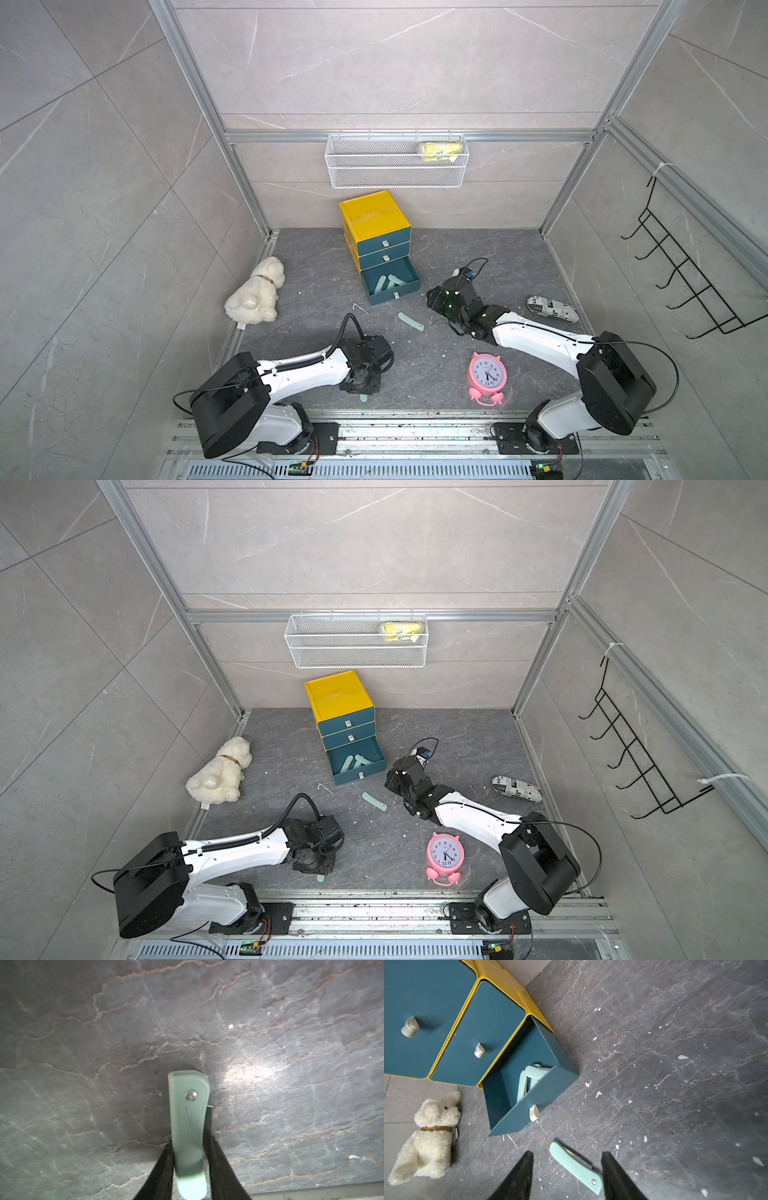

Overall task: Place the fruit knives into the drawer by color
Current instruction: Pick up the fruit knife from the center of the board, then place the fruit knife in the drawer.

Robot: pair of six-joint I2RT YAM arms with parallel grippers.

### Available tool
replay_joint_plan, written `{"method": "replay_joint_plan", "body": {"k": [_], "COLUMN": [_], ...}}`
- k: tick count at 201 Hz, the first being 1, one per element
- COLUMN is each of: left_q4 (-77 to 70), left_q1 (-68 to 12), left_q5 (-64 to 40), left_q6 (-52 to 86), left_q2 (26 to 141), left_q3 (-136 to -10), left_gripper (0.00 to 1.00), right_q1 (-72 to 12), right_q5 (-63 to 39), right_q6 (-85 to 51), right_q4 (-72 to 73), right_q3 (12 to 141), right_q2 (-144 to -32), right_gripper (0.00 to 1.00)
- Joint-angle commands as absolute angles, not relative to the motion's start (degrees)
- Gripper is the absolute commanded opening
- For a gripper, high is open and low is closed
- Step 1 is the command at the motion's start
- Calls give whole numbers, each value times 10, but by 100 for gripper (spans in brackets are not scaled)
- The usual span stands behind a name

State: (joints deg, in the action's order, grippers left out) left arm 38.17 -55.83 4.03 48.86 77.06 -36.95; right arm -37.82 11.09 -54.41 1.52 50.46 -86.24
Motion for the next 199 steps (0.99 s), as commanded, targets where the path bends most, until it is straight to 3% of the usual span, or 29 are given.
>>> {"method": "replay_joint_plan", "body": {"k": [1, 84, 123, 152, 199], "left_q4": [375, 454, 417, 361, 317], "left_q1": [-557, -552, -475, -407, -377], "left_q5": [66, 154, 173, 183, 230], "left_q6": [491, 449, 377, 313, 230], "left_q2": [770, 734, 764, 822, 986], "left_q3": [-370, -490, -577, -669, -821], "left_gripper": [29, 28, 28, 27, 27], "right_q1": [-375, -371, -368, -368, -367], "right_q5": [107, 102, 101, 100, 95], "right_q6": [-550, -554, -555, -557, -568], "right_q4": [25, 30, 31, 30, 46], "right_q3": [498, 494, 490, 490, 478], "right_q2": [-852, -853, -849, -851, -863], "right_gripper": [55, 55, 55, 55, 55]}}
